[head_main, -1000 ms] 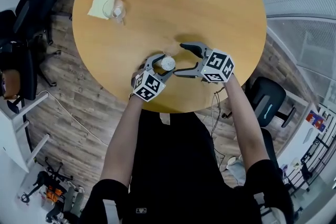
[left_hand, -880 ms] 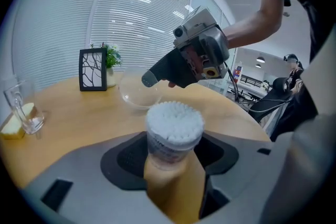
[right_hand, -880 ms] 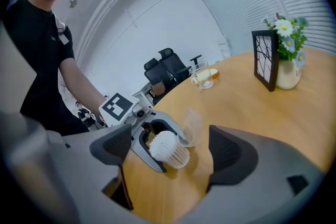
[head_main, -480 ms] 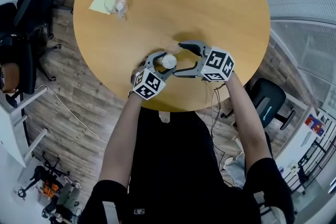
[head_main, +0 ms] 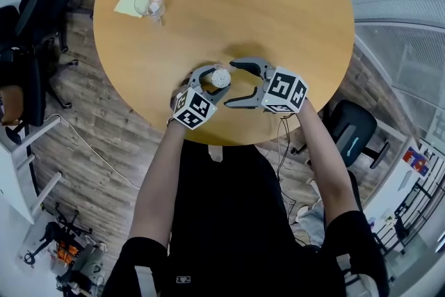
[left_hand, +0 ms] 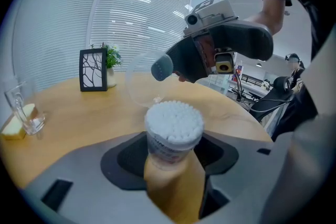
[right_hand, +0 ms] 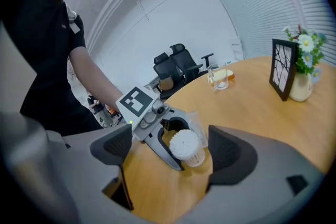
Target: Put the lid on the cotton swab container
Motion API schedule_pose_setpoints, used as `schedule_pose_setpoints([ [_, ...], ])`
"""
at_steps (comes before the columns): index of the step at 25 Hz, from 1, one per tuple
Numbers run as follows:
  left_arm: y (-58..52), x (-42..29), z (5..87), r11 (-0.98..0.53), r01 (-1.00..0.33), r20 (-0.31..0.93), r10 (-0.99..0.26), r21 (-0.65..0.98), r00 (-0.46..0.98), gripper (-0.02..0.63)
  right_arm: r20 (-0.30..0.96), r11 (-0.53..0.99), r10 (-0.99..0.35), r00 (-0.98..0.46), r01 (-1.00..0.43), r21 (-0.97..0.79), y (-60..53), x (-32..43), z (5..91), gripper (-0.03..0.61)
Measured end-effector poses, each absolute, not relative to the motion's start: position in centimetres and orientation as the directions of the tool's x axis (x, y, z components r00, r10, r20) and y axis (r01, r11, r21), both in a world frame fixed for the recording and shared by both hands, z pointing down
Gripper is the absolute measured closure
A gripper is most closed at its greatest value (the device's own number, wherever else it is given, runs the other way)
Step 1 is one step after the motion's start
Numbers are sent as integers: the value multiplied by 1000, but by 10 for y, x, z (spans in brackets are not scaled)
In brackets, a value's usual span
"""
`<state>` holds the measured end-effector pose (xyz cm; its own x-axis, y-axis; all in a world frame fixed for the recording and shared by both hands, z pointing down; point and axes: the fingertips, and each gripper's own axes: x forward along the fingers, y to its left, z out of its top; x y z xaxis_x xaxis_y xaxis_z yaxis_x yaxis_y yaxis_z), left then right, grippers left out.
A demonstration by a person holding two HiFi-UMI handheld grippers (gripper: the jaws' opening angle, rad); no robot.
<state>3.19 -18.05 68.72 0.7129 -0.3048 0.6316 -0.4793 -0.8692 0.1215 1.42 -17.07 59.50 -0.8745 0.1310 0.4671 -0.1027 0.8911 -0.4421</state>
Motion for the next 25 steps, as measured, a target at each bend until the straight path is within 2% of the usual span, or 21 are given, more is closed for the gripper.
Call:
schedule_pose_setpoints([
  [11,-181,33,687,-869,-479,632,-303,124,713,344,436,862,148,-888,-100,-497,-156,6,595,166],
  [18,-181,33,688,-870,-477,634,-300,126,713,344,367,812,224,-903,-35,-582,-142,0,588,167],
  [25,-181,33,688,-870,-478,635,-301,124,712,344,362,786,272,-892,-11,-618,-131,-2,594,166],
])
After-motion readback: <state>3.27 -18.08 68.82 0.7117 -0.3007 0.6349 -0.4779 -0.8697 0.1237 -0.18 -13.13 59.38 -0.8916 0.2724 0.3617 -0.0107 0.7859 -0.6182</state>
